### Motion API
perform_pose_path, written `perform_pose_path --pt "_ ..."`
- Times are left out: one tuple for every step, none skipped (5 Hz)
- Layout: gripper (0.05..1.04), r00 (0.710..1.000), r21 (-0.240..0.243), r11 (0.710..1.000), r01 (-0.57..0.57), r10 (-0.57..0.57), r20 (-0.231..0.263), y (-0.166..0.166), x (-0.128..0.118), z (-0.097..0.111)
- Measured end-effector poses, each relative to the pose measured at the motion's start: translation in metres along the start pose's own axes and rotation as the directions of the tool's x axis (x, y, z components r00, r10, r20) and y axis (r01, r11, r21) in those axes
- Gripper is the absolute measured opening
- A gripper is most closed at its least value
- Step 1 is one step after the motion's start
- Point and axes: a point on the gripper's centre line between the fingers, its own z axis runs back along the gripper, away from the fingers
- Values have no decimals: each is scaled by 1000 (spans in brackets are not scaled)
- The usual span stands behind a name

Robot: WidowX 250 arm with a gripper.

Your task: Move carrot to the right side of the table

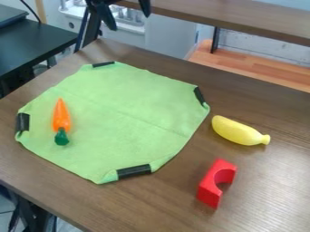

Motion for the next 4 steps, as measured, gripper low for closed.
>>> perform_pose_path --pt "998 999 19 1000 -7 7 -31 5 -4 -13" --pt "998 998 71 997 -3 7 -59 29 -12 -26" --pt "998 998 94 995 15 -9 -66 58 -11 -31" --pt "998 996 76 996 48 -43 -73 74 -15 -22"
